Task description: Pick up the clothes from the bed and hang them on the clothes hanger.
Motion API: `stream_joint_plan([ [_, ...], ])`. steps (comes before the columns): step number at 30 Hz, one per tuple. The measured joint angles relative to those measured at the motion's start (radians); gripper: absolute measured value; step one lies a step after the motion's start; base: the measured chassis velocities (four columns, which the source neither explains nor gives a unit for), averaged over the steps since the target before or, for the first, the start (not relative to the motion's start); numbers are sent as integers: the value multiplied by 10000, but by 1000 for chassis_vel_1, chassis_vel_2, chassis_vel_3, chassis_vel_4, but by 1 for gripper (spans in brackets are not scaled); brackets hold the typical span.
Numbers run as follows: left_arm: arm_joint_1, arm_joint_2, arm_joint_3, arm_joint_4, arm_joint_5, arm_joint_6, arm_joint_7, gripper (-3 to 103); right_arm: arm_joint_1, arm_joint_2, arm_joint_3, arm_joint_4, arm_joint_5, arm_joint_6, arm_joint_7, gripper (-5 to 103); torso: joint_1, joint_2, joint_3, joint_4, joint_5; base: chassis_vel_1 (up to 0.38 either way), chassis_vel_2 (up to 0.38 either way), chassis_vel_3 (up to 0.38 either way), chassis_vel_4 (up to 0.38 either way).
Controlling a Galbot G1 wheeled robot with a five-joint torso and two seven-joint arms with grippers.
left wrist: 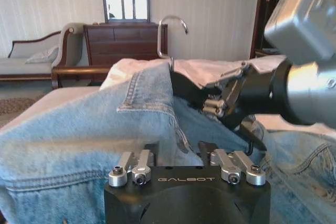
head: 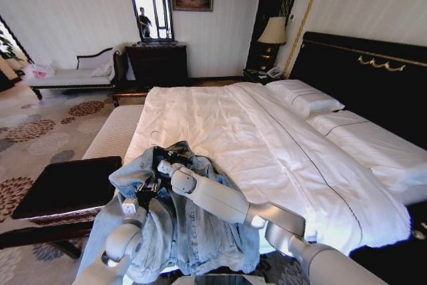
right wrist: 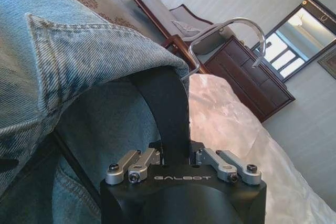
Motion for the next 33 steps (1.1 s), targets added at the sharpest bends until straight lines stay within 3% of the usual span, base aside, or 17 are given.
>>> stream_joint_plan([
  [2,104,21,-76,-133,-2,4,11,46,3,0,3,0,-4,16,-1,25,0,0,0,0,-1,0,0,0,0],
  [6,1023,142,-848,-1352,-309,145,370,68,38,10,8,-20,-5,67,-15,25,0,0,0,0,-1,0,0,0,0],
  [8,1292,162,-1077,-1648,-441,196,529,74,38,9,13,-20,-5,75,-17,25,0,0,0,0,-1,0,0,0,0],
  [9,1631,193,-1432,-2013,-572,231,792,74,38,6,16,-20,-5,85,-18,25,0,0,0,1,-1,0,0,0,0],
  [11,2372,320,-2626,-2672,-960,273,1402,85,31,-12,44,-20,-6,128,-21,25,-1,0,0,3,0,0,0,0,0],
  [13,2520,397,-3021,-2788,-1200,284,1537,89,20,-26,52,-14,-8,139,-23,25,-1,0,0,6,1,0,0,0,0],
  [15,2630,775,-3997,-2835,-2122,307,1728,94,-24,-95,85,70,-9,154,-31,25,-2,0,0,6,0,0,0,0,0],
  [17,2240,1387,-4857,-2219,-3066,315,1836,100,-98,-242,144,227,-9,157,-32,25,-2,1,-1,-3,-1,0,0,0,0],
  [20,1812,1933,-5321,-1229,-3642,341,2044,100,-143,-329,161,310,-12,167,-32,25,0,0,1,-6,-2,0,0,0,0],
  [25,1378,2754,-5487,191,-3959,375,2795,100,-214,-432,161,456,-13,171,-33,25,2,-1,2,0,-4,0,0,0,0],
  [28,1325,3660,-5454,1118,-3834,159,4045,100,-233,-459,161,513,-17,171,-20,25,0,0,1,0,-4,0,0,0,0],
  [29,1325,3660,-5454,1118,-3834,159,4045,100,-233,-459,161,513,-17,171,-20,25,0,0,1,0,-4,0,0,0,0],
  [32,1249,4682,-5245,2038,-3438,-447,5732,100,-264,-392,180,502,-47,189,-10,25,1,0,1,1,-3,0,0,0,0],
  [33,1249,4682,-5245,2038,-3438,-447,5732,100,-264,-392,180,502,-47,189,-10,25,1,0,1,1,-3,0,0,0,0],
])
